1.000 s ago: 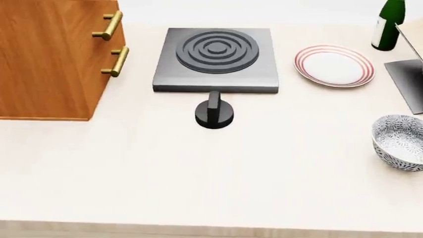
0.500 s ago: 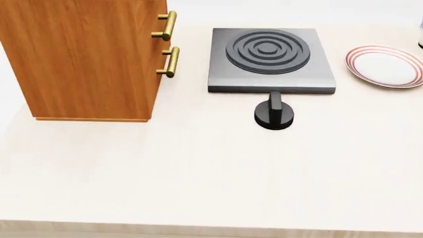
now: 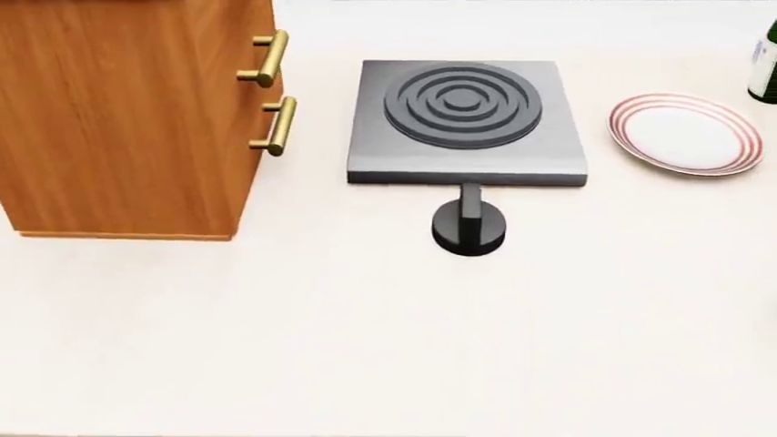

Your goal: Put the bowl on the stove.

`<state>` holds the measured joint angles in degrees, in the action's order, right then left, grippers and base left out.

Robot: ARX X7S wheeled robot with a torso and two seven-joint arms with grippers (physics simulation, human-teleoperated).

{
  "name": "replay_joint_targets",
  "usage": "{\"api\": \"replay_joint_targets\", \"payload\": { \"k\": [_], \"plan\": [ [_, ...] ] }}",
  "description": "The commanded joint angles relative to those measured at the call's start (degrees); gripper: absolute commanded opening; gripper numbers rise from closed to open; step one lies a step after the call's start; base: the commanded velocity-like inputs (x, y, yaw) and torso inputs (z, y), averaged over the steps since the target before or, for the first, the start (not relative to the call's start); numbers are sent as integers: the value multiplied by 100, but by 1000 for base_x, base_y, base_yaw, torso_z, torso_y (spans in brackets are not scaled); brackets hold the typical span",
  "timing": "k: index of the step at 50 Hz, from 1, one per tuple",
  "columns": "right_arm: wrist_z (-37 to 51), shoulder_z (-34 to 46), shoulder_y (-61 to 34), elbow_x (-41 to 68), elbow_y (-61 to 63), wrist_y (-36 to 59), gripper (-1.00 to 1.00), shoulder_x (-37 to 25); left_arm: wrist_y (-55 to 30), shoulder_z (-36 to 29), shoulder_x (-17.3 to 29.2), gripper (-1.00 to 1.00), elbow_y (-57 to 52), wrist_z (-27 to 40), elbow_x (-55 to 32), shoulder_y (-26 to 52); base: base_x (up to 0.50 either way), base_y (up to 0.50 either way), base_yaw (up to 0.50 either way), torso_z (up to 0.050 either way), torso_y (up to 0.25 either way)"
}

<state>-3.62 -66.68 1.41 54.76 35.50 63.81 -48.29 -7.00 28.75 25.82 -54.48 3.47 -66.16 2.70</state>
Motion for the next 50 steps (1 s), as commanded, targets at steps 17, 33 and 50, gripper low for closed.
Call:
{"api": "replay_joint_targets", "payload": {
  "k": [17, 33, 50],
  "plan": [
    [-525, -49, 356, -456, 137, -502, 100, 282, 88, 28, -108, 100, 48, -268, 230, -82, 457, -106, 0, 0, 0],
    [-654, -82, 558, -604, 154, -608, 100, 354, 133, 0, -92, 100, 37, -290, 227, -118, 500, 0, 0, 0, 1],
    [-702, -119, 672, -666, 131, -630, 100, 405, 179, -22, -69, 100, 39, -309, 234, -148, 500, 0, 0, 0, 1]
  ]
}}
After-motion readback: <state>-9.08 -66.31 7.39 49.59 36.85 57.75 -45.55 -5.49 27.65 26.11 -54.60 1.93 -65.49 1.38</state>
